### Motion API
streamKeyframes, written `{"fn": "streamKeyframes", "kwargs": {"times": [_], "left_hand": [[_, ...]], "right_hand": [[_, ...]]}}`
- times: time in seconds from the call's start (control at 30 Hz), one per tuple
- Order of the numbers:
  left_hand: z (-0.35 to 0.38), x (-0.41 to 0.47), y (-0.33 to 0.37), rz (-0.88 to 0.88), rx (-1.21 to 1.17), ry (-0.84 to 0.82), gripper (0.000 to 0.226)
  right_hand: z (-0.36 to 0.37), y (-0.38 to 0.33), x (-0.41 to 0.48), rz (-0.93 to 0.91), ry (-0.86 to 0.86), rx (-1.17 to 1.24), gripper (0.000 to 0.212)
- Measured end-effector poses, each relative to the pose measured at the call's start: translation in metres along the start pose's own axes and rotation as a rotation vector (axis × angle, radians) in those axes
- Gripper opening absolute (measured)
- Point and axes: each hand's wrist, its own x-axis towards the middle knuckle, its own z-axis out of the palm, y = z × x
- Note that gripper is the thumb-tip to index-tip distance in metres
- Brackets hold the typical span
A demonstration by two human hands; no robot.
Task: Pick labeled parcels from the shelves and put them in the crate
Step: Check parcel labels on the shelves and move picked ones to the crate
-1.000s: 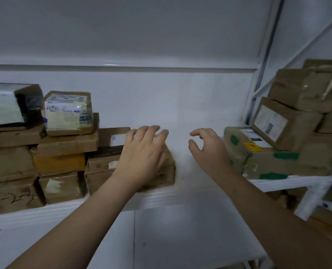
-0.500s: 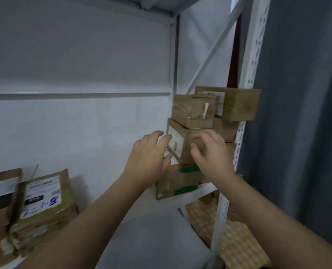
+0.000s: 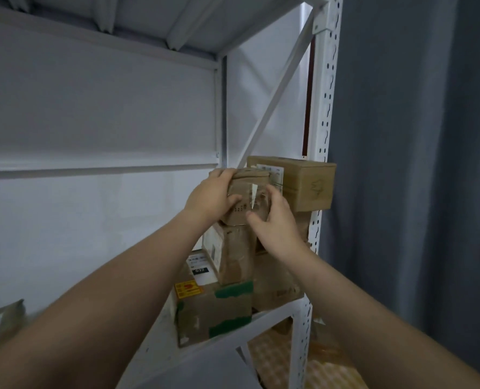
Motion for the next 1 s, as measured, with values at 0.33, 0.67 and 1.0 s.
{"fn": "streamKeyframes", "kwargs": {"times": [0.33,0.67,1.0], "left_hand": [[-0.007,-0.053,0.006,0.043,-0.416,0.346,0.027],[-0.022,-0.086,0.011,-0.25,-0.87,0.284,0.068],[-0.048,-0.097,-0.007,-0.486,-1.256,0.389,0.036]], "right_hand": [[0.014,0.0,0.011,-0.008,0.064,0.441,0.045],[0.026,0.002,-0.008,-0.283,0.045,0.283,0.04],[0.024,-0.028,-0.018,-0.213,0.018,0.499,0.039]]}}
